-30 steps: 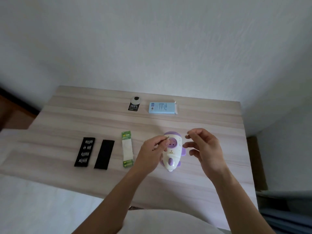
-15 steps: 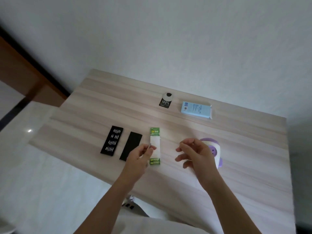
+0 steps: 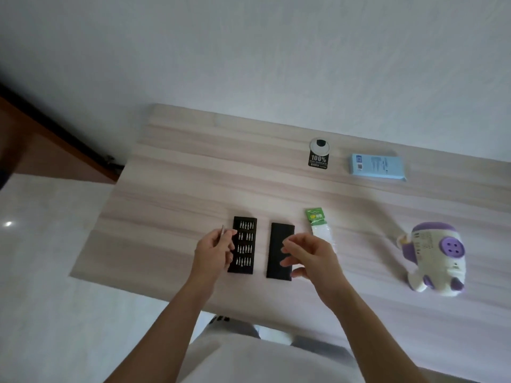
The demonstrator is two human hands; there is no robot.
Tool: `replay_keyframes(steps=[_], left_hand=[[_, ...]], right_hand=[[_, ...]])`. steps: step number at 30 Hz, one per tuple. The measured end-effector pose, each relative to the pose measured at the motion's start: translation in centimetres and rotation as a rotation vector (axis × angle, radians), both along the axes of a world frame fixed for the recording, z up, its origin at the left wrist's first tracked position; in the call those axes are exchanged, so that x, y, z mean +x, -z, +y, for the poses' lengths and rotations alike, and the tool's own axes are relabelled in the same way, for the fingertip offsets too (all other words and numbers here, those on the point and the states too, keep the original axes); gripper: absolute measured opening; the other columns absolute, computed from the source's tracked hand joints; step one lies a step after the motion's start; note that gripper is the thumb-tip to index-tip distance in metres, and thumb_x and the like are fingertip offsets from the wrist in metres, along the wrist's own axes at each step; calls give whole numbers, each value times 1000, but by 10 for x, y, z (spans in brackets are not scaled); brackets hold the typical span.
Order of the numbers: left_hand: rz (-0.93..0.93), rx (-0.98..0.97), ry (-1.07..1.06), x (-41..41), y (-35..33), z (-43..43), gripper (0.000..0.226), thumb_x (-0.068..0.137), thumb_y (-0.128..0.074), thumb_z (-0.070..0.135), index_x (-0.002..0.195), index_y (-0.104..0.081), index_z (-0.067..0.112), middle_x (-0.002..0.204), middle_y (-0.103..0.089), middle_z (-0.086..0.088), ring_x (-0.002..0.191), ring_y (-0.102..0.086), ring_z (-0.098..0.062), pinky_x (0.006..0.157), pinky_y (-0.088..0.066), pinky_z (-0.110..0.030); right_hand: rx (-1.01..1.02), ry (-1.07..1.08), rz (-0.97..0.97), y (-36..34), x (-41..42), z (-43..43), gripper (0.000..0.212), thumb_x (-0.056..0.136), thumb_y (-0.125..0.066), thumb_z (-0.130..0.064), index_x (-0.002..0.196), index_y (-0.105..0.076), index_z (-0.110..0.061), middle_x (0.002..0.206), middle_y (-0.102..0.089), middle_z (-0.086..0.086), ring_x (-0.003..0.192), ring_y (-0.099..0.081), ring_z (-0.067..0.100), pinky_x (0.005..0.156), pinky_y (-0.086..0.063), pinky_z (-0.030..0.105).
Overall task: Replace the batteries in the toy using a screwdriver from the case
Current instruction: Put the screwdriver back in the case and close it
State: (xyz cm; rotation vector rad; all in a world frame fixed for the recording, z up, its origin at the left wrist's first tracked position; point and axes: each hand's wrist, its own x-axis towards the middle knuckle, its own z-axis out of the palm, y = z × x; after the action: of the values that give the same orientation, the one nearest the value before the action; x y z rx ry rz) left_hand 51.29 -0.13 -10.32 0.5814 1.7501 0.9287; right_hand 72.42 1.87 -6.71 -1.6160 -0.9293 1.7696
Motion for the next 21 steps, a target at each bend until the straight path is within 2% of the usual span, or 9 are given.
replay_keyframes(steps=[4, 7, 10, 13, 15, 18, 21], left_hand=[[63, -82, 17, -21, 33, 1, 23, 100, -58, 27, 94, -68, 7, 61, -48, 5, 54, -37, -11, 55, -32, -30], [42, -137, 18, -25, 50, 4, 30, 100, -56, 32, 86, -66, 7, 62, -49, 2, 57, -41, -14, 61, -37, -33], [10, -152, 25, -28, 66, 10, 37, 97, -55, 45, 72, -61, 19, 62, -56, 5, 63, -50, -16, 67, -42, -34], [13, -168, 35, -30, 85, 15, 24, 95, -56, 46, 85, -67, 26, 85, -71, 1, 83, -67, -17, 86, -54, -38], [10, -150, 53, -30, 91, 17, 27, 88, -56, 55, 86, -68, 30, 96, -74, -2, 97, -70, -22, 96, -54, -47], [-27, -131, 58, -28, 104, 17, 46, 72, -50, 69, 77, -65, 27, 90, -70, -3, 88, -65, -21, 95, -51, -54], [-50, -160, 54, -22, 89, 21, 51, 76, -54, 62, 82, -66, 13, 85, -69, -13, 81, -63, -23, 92, -50, -59]], right_hand=[[-70, 0, -67, 28, -29, 2, 5, 92, -69, -12, 94, -70, -8, 85, -75, 9, 72, -72, 19, 57, -57, 28], [-115, 11, -118, 53, -47, 6, 4, 93, -68, -13, 93, -70, -9, 83, -73, 7, 75, -69, 17, 69, -60, 31], [-119, -7, -176, 74, -65, 10, 5, 94, -68, -17, 92, -70, -13, 86, -70, 7, 80, -65, 18, 75, -58, 32], [-145, -2, -221, 87, -77, 14, 8, 95, -66, -22, 91, -69, -15, 84, -67, 8, 75, -56, 21, 68, -51, 36], [-174, 39, -216, 94, -83, 16, 10, 94, -66, -22, 89, -69, -15, 81, -65, 6, 74, -54, 22, 67, -48, 36], [-236, 117, -166, 97, -89, 18, 9, 96, -65, -19, 90, -69, -13, 87, -67, 6, 83, -63, 18, 78, -57, 34], [-292, 211, -49, 94, -92, 18, 9, 97, -62, -15, 94, -66, -8, 94, -70, 8, 93, -68, 17, 83, -59, 37]])
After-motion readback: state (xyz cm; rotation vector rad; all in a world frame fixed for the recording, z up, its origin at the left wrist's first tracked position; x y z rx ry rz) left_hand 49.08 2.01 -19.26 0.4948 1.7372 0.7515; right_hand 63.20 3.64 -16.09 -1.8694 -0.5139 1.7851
